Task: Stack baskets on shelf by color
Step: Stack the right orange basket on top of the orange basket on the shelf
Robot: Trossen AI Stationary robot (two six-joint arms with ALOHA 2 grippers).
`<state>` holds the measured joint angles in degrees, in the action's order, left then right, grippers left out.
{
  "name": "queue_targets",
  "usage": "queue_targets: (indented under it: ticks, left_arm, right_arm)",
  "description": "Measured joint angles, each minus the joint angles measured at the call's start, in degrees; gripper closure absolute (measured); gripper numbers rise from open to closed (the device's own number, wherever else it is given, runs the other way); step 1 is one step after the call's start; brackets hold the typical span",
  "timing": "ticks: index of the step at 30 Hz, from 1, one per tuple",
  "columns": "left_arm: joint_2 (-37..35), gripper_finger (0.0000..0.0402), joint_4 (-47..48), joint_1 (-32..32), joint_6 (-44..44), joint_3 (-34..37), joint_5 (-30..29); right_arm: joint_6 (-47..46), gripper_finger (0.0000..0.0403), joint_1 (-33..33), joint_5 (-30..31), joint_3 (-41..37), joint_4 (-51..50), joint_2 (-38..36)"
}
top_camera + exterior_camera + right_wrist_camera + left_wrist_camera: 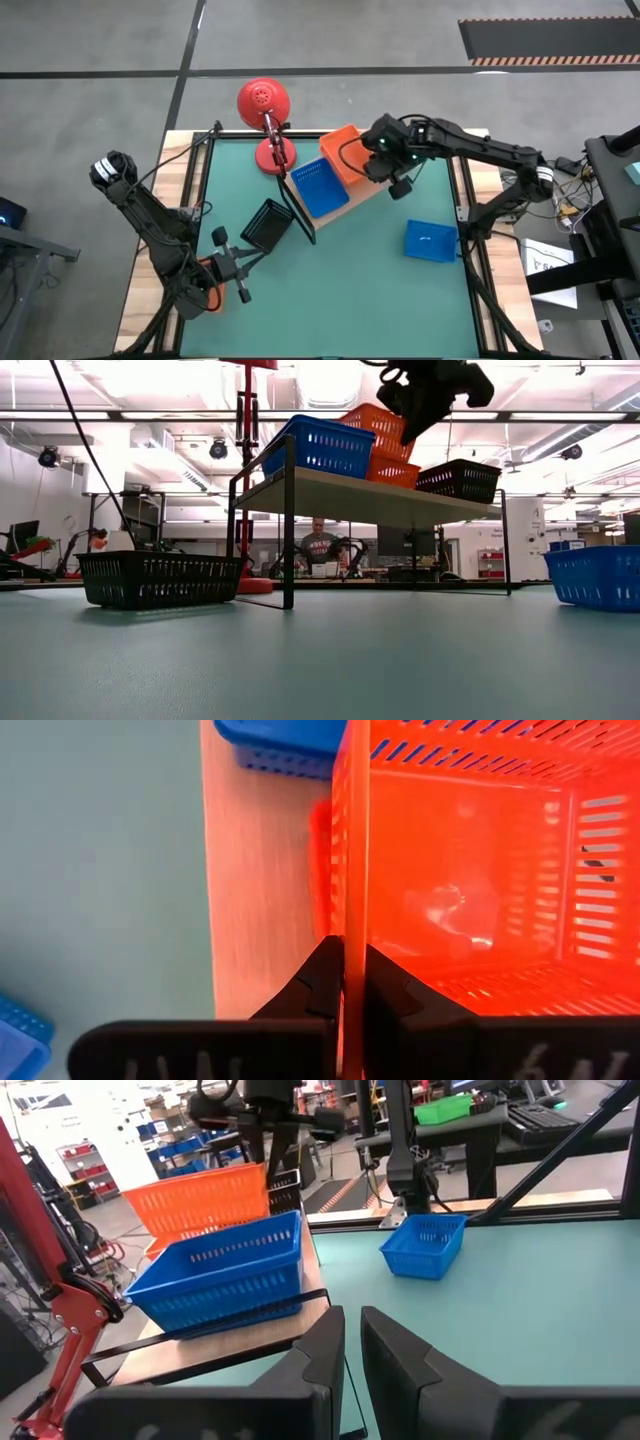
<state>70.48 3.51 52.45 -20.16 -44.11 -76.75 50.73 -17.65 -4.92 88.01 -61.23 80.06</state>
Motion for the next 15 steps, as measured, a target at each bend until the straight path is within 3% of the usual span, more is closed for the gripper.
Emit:
queue_targets:
  ticks: [15]
  left_arm:
    - [0.0,0.038,-1.8,0.0,-0.4,2.2,0.0]
  right_arm:
    - [2.4,0.0394,-1.1,-0.1,0.0,-1.5,0.7]
